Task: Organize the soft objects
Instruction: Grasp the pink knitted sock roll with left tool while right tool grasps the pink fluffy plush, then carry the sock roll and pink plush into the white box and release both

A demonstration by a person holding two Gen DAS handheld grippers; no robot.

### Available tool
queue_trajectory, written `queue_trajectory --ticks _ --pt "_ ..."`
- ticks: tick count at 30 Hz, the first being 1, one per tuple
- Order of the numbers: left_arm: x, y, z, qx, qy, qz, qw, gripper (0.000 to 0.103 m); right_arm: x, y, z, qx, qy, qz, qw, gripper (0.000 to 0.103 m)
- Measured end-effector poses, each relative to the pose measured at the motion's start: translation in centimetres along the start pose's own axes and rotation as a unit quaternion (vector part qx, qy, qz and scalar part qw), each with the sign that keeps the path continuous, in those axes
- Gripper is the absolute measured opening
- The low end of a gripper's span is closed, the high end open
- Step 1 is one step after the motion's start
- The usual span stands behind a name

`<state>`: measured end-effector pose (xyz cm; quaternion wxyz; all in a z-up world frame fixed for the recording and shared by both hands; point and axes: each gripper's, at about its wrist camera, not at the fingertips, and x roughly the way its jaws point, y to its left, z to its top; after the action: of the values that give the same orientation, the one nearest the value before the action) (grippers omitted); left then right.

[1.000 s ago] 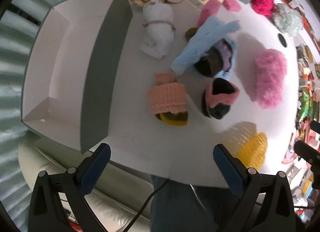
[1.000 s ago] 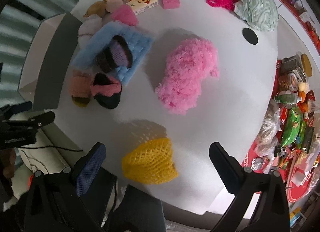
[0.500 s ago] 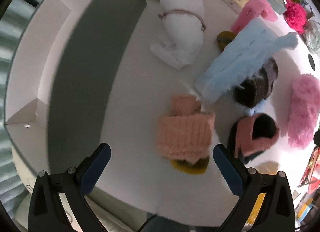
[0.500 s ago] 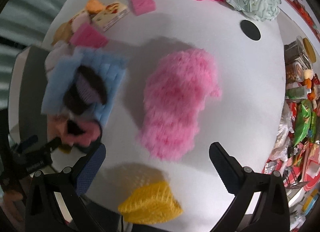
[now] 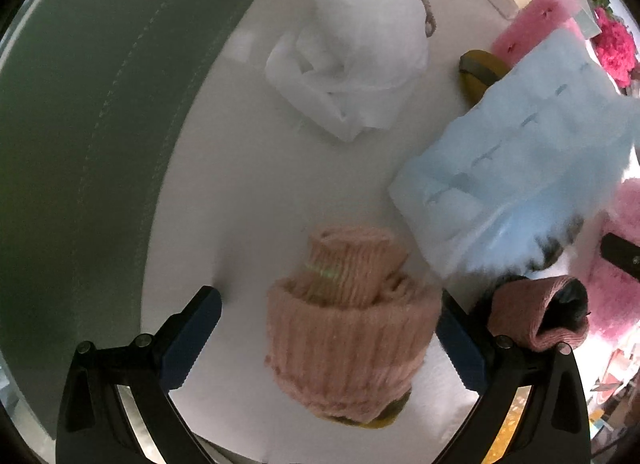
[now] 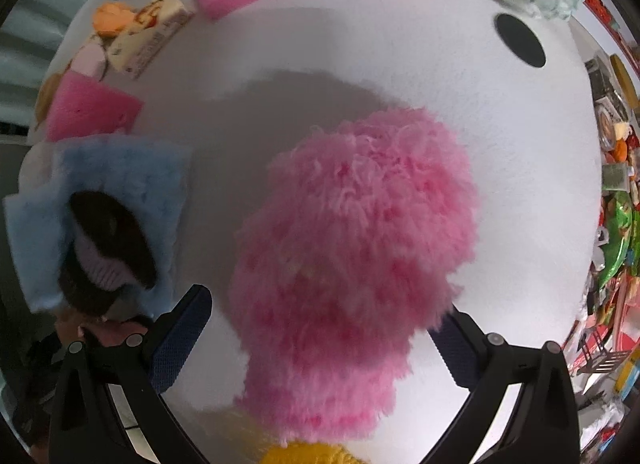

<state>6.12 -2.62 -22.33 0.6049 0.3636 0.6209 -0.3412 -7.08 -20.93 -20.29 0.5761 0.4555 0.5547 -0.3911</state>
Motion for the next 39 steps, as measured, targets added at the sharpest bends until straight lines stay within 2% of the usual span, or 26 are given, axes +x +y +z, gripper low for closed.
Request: queue_trajectory --ticks 3,6,9,15,17,18,20,21,22,25,30,32,35,39 --pt "0.2 0.9 -0.2 0.000 -0.006 -0.001 1.0000 0.103 0.8 0.1 0.8 -0.002 0.006 -0.010 1.000 0.103" --pt "-0.2 0.1 0.7 -0.001 -0.013 -0.006 0.9999 0.103 1.7 -0.6 1.7 0.015 0.014 -0.005 1.000 0.103" --pt "-0.3 0.0 -0.2 0.001 -0.020 -0.006 0.9998 0.103 1.7 -1.3 2.9 0.029 0.009 -0.006 1.000 0.103" --pt "0.2 -0.5 0.6 0.002 0.007 -0.006 0.9999 0.103 2.3 -1.8 4.8 0.021 0.015 -0.017 1.000 0.100" --pt "0.3 -0.6 0.8 0.005 0.015 -0.009 0.9998 0.098 2.1 -2.0 5.0 0.021 0.012 -0.034 0.999 0.085" --pt "0.1 -0.7 0.8 0.008 0.015 -0.009 0.9998 0.092 1.9 -2.1 5.3 0.019 0.006 -0.038 0.999 0.080" --pt "-0.4 -0.9 0.5 0.020 0.011 -0.009 0.9997 0.078 1.5 -2.5 5.3 0.011 -0.005 -0.034 0.999 0.053" --pt "-0.7 -1.1 0.4 0.030 0.009 -0.010 0.9995 0.068 1.4 -2.5 5.6 0.005 -0.006 -0.031 0.999 0.051" --pt "-0.9 -1.4 0.3 0.040 0.009 -0.009 0.9991 0.058 1.4 -2.6 5.9 0.004 -0.004 -0.024 1.000 0.050" --pt "-1.2 -1.4 -0.1 0.050 0.015 -0.013 0.9985 0.054 1.4 -2.8 6.2 0.002 0.001 -0.016 1.000 0.049" --pt "-2.7 -0.4 -1.5 0.049 0.015 -0.017 0.9985 0.053 -0.5 -4.1 5.5 -0.007 -0.014 0.001 1.000 0.049" --pt "-3.7 -0.4 -2.6 0.065 0.007 -0.014 0.9977 0.053 -1.6 -4.7 5.0 -0.008 -0.024 0.010 1.000 0.049" --pt "-5.3 -0.9 -3.9 0.091 -0.005 -0.015 0.9957 0.053 -3.0 -5.2 2.0 -0.008 -0.034 0.021 0.999 0.049" --pt "-7.6 -1.6 -5.7 0.127 -0.017 -0.033 0.9912 0.053 -3.6 -5.6 0.4 -0.021 -0.043 0.033 0.998 0.049"
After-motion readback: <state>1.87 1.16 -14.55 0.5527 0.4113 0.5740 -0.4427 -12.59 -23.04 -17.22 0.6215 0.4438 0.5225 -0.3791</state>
